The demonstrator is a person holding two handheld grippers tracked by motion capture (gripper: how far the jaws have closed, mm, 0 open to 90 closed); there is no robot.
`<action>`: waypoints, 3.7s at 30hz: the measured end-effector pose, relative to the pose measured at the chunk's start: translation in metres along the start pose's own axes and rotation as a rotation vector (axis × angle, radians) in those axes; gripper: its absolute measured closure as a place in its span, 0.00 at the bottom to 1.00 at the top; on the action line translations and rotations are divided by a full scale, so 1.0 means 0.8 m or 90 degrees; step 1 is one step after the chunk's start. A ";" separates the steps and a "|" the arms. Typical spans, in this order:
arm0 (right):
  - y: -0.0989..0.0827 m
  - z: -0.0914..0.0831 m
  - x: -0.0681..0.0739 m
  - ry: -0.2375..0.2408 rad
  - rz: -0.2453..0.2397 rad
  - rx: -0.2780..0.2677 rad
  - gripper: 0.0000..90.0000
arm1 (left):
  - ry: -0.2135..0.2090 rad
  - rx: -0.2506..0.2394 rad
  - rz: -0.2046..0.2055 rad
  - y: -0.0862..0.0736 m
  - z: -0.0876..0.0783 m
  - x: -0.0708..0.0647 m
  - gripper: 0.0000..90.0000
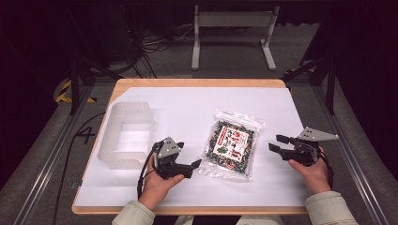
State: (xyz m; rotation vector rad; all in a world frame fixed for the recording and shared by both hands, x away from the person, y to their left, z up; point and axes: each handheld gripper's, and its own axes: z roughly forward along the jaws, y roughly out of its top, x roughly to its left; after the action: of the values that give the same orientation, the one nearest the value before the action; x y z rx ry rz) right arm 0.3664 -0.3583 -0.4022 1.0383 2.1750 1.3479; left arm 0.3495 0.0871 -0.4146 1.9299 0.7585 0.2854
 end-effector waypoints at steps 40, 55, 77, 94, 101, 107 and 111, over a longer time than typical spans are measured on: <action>0.062 0.098 -0.094 0.006 0.092 0.066 0.28 | 0.009 0.003 0.030 -0.005 0.007 0.000 0.16; 0.040 0.131 -0.093 0.047 0.102 0.104 0.39 | 0.010 0.014 0.042 -0.007 0.011 -0.004 0.16; 0.032 0.147 -0.090 0.086 0.112 0.145 0.61 | 0.014 0.020 0.039 -0.008 0.011 -0.003 0.17; 0.044 0.137 -0.076 0.055 0.073 0.155 1.00 | 0.013 0.023 0.037 -0.008 0.010 -0.003 0.17; 0.059 0.120 -0.066 0.040 0.052 0.122 1.00 | 0.013 0.013 0.030 -0.006 0.009 -0.002 0.18; 0.077 0.098 -0.056 0.046 0.030 0.078 1.00 | 0.010 0.006 0.036 0.002 0.006 -0.005 0.16; 0.090 0.083 -0.045 0.046 0.004 0.049 1.00 | 0.006 0.001 0.039 0.010 0.003 -0.008 0.15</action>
State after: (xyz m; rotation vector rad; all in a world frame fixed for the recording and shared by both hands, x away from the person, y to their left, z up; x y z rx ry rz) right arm 0.4612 -0.3261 -0.3723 1.0399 2.2949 1.3342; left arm 0.3484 0.0790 -0.4077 1.9565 0.7055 0.3315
